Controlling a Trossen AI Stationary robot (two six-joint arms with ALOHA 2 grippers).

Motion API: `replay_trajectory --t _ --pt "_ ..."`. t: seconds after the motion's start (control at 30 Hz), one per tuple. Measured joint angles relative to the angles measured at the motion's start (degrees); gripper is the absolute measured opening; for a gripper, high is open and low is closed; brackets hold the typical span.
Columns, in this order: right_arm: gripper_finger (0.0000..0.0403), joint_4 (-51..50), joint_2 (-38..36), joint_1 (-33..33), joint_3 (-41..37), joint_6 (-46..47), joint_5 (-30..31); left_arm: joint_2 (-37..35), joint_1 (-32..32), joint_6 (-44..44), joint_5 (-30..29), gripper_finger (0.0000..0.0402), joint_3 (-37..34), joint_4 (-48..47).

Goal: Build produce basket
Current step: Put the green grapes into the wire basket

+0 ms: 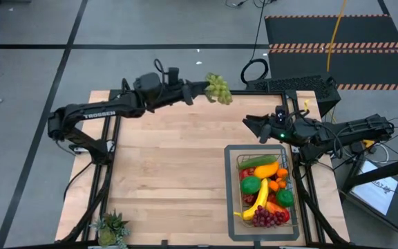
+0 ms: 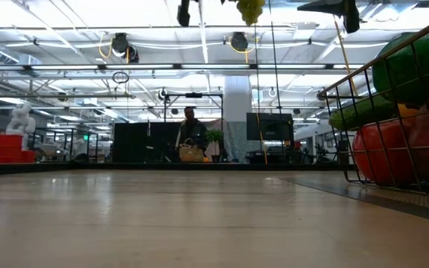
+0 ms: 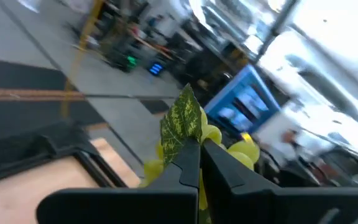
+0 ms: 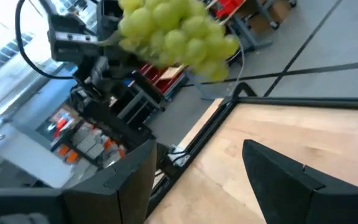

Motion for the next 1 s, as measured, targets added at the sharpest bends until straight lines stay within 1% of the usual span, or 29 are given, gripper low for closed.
replay_trajectory --t 0.1,0.2,0.37,0.6,0.7,0.8,0.9,1.0 --pt "0.0235 2.0 0.0 0.0 0.0 0.1 -1.9 0.0 -1.9 0.3 -7.6 0.0003 2.9 -2.0" --pt "0.0235 5.7 0.7 0.0 0.0 1.7 -1.9 0.0 -2.6 -0.6 -11.1 0.0003 4.9 -1.8" --pt "0.0235 15.9 3.6 0.0 0.0 -1.7 -1.8 0.0 -2.8 -6.1 -11.6 0.0003 5.6 -1.2" --pt "0.0235 35.4 11.3 -0.8 0.0 -13.8 -1.6 0.8 -3.2 -16.2 -11.6 0.0003 5.6 0.3" --pt "0.0235 40.7 14.1 -1.8 0.0 -16.3 -0.9 0.7 -3.5 -17.2 -11.6 0.0003 5.6 1.3" --pt "0.0235 45.7 15.6 -2.4 0.0 -19.6 -0.1 0.7 -3.5 -15.2 -11.5 0.0003 5.6 1.1" --pt "0.0235 47.3 16.0 -2.6 1.3 -25.4 -0.1 0.7 -3.5 -14.4 -11.0 0.0003 5.6 1.0" --pt "0.0235 42.6 16.0 -2.6 5.5 -33.9 0.1 0.9 -3.5 -15.6 -10.5 0.0003 5.6 0.7"
